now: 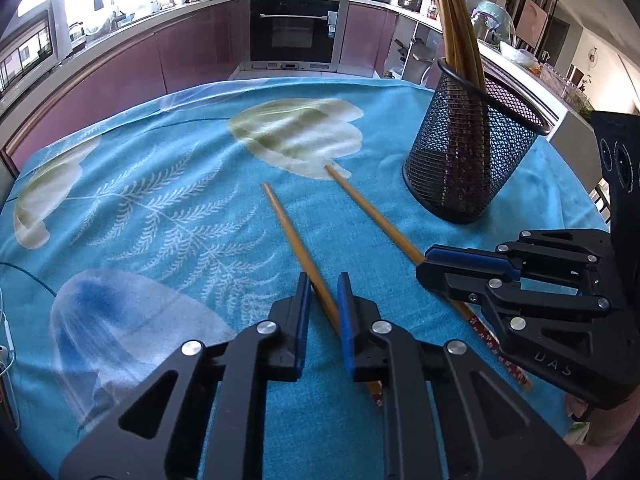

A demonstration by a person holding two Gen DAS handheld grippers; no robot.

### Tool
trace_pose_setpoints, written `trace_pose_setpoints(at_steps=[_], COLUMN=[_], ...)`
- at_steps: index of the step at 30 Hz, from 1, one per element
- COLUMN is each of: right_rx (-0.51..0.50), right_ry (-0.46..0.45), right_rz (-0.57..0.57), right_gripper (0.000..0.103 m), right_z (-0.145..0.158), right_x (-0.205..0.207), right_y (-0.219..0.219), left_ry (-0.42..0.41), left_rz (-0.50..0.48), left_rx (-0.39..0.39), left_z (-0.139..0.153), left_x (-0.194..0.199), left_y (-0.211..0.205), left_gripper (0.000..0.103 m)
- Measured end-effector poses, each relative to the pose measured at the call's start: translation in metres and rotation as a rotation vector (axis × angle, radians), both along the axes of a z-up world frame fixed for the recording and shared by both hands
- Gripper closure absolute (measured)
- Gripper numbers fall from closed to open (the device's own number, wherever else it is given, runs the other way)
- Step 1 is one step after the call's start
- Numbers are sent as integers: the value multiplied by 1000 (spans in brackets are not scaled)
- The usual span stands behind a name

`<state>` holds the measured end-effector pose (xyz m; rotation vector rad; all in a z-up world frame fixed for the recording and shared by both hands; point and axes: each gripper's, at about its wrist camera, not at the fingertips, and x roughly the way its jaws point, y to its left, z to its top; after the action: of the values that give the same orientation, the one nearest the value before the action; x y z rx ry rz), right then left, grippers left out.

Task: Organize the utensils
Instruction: 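Close the left gripper on one chopstick while the right gripper closes on the other, then lift both held chopsticks upright and carry them over the mesh cup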

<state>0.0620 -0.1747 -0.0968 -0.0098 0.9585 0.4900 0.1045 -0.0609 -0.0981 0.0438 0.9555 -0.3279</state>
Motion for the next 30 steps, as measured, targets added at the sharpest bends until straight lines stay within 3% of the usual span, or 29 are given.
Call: trace_pose_setpoints(at_steps=[5,30], right_rx=[28,132], right_ry=[9,-69], right_rz=[-7,29], right_gripper=[97,97], right_z=[1,33], right_x=[0,-27], right_y=[-6,-18], left_ry=[-2,-70], left_rz=[5,-9], left_rx=[-11,-63], left_z=[2,35], left_x=[-2,-20], left_y=[0,9], left_gripper=[95,95])
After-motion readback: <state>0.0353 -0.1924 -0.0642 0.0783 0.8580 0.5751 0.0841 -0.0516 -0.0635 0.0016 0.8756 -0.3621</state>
